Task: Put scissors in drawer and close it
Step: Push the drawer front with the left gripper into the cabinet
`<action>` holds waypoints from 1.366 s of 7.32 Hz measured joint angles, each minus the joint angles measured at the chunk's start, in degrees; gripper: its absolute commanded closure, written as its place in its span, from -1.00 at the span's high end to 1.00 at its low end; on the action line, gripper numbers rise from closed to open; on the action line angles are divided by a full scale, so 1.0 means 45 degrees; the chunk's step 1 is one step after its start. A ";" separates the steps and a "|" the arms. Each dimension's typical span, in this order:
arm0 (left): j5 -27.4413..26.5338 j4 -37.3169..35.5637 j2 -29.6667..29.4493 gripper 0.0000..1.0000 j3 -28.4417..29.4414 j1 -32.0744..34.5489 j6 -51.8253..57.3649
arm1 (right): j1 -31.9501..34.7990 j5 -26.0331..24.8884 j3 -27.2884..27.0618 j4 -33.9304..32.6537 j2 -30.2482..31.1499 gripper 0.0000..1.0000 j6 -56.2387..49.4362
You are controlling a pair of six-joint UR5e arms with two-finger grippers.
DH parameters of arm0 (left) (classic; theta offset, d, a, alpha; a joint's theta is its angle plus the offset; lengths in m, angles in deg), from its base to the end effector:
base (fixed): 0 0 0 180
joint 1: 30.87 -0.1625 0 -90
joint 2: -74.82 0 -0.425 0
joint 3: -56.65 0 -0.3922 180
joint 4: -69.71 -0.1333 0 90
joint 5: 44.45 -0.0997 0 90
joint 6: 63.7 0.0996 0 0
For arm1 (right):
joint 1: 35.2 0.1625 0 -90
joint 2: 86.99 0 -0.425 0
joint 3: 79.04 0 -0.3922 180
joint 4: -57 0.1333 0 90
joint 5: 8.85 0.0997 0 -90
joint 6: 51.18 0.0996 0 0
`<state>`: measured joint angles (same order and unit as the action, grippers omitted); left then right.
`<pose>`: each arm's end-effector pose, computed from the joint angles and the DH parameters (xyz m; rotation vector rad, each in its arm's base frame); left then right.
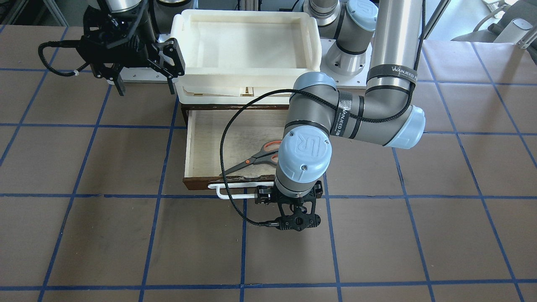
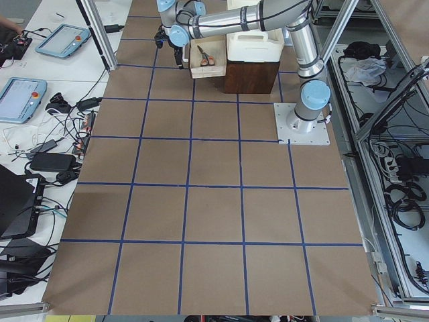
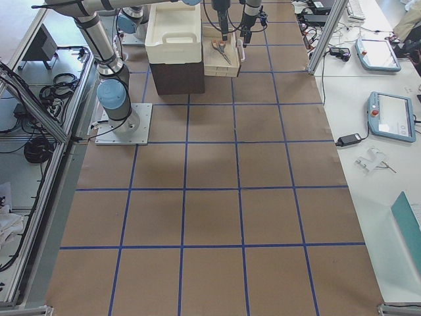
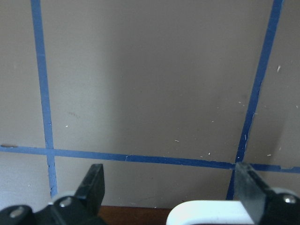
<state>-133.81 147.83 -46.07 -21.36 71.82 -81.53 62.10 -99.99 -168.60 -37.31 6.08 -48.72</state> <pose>-0.2796 -0.6300 0.2891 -0.1407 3.1112 0.1889 0.1914 -0.4604 0.5258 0.1299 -3.1233 0.2155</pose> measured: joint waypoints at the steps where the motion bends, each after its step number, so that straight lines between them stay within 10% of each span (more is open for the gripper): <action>1: 0.0049 0.0153 0.0039 1.00 0.0019 0.0000 -0.0001 | 0.0000 0.0000 0.0000 0.0000 0.0000 1.00 -0.0004; 10: 0.0389 0.1220 0.0290 1.00 0.0031 0.0071 -0.0040 | 0.0018 -0.0021 0.0000 0.0013 0.0000 1.00 -0.0019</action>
<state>-132.06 153.32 -44.77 -21.22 72.14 -81.71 62.18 -100.09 -168.60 -37.25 6.08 -48.81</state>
